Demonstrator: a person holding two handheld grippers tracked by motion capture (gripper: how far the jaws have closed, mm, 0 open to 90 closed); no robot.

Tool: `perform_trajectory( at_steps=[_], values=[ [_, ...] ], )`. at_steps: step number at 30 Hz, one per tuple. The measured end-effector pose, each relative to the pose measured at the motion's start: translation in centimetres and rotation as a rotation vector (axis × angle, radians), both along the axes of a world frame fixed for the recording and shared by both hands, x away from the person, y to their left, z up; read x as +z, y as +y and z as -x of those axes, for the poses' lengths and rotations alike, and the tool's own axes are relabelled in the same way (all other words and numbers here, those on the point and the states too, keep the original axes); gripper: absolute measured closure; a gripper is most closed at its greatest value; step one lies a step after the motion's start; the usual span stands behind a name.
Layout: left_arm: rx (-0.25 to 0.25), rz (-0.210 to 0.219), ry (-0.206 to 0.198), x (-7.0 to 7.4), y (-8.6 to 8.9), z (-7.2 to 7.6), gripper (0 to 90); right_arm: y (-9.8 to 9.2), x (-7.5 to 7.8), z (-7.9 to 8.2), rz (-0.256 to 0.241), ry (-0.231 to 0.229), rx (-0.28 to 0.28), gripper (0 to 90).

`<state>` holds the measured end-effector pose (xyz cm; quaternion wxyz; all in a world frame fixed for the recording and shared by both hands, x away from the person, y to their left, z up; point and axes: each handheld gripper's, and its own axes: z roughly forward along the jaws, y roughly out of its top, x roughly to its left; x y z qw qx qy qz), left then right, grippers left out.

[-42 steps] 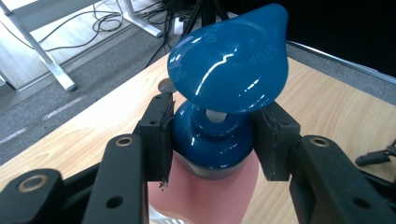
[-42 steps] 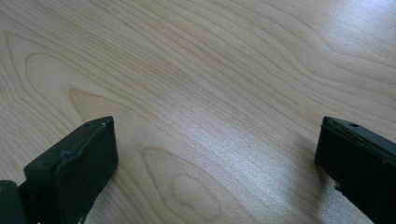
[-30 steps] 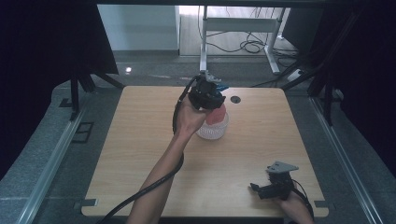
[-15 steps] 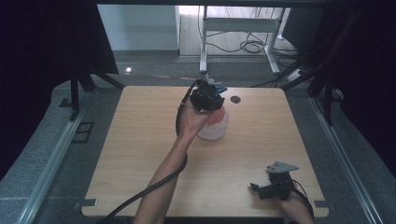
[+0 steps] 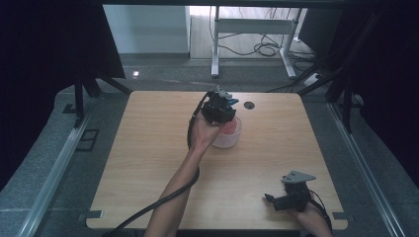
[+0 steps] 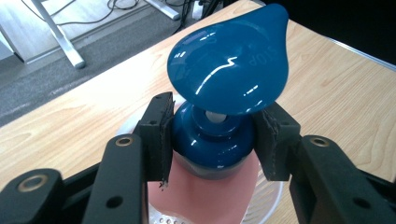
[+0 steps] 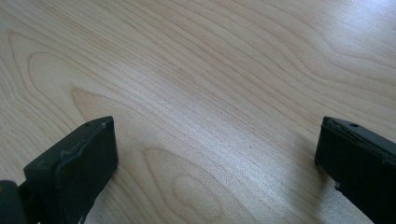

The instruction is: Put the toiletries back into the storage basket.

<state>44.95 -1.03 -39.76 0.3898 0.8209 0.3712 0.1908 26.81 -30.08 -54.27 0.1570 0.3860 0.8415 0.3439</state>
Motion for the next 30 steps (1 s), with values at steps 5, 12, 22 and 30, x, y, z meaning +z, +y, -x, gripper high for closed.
perform_trajectory(
  at_steps=[5, 12, 22, 30],
  values=[
    [0.006, -0.004, 0.008, -0.9, -0.1, -0.1, 52.9, 0.0, 0.0, 0.0, -0.001, 0.0, 0.0, 0.0],
    [0.013, 0.001, 0.02, -2.2, -0.3, -0.2, 52.9, 0.0, 0.0, 0.0, -0.001, 0.0, 0.0, 0.0],
    [0.019, -0.007, 0.03, -3.2, -0.4, -0.2, 52.9, 0.0, 0.0, 0.0, -0.001, 0.0, 0.002, 0.0],
    [0.032, 0.002, 0.041, -3.9, -0.2, -0.4, 52.7, 0.0, 0.0, 0.0, -0.001, 0.001, 0.002, 0.0]
  ],
)
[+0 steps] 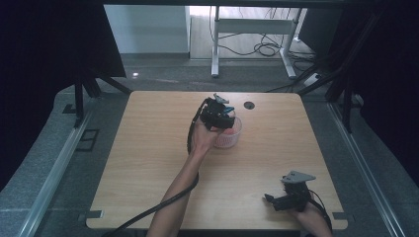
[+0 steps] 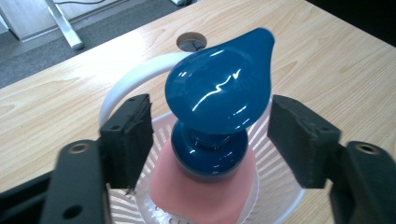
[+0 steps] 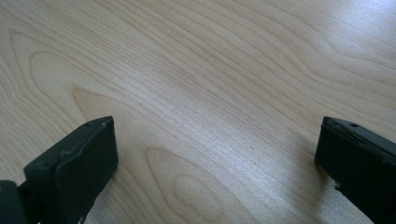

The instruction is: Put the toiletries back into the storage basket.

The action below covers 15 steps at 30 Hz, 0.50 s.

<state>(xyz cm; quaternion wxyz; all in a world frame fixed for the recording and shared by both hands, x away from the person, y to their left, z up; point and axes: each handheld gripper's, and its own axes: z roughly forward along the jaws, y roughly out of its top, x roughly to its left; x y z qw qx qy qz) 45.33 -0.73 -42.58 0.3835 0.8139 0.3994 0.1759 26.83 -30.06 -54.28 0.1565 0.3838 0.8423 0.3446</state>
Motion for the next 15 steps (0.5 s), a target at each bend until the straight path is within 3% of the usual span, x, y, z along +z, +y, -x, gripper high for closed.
perform_trajectory(
  at_steps=[9, 15],
  values=[
    [-0.014, 0.038, 0.022, 0.56, 0.34, 0.24, 16.1, 0.01, 0.0, 0.01, -0.001, 0.001, 0.0, 0.0],
    [-0.048, 0.034, 0.014, 0.89, 0.52, 0.79, 11.9, 0.0, 0.0, 0.0, 0.0, 0.0, 0.001, 0.0]
  ],
)
